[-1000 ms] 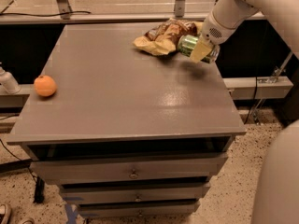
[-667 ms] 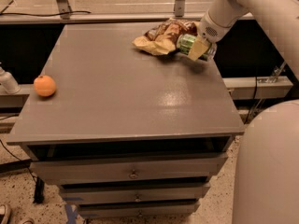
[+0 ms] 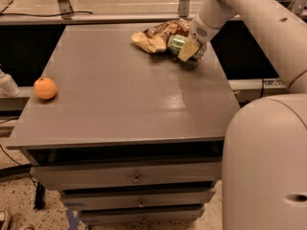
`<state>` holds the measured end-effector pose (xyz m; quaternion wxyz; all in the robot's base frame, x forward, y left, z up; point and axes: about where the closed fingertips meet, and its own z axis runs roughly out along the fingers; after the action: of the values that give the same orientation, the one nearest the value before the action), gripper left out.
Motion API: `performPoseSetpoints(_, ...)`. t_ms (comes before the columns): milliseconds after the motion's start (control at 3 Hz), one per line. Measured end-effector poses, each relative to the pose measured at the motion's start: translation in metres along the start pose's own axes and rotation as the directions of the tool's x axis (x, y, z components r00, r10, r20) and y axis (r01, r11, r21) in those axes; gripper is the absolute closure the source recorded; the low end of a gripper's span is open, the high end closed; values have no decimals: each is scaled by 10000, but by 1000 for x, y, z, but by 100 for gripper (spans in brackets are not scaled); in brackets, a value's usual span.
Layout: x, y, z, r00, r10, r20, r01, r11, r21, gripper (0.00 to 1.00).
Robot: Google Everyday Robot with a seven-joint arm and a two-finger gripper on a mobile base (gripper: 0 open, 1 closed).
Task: Move green can near brown chip bag
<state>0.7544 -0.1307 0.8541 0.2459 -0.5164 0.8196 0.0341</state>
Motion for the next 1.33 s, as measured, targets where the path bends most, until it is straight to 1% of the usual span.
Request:
performPoseSetpoints(333,-18,9,14,9996,-90,277,100,9993,-363,100)
performPoseSetpoints(667,-24,16,25,9996,-138,257,156,9974,-705,100)
performPoseSetpoints(1000,-24,19,32,9998,-185,65,190,9952,-960,83)
performPoseSetpoints(1333,-24,20,33,9998,-209,-22,205,9943,-1045,61)
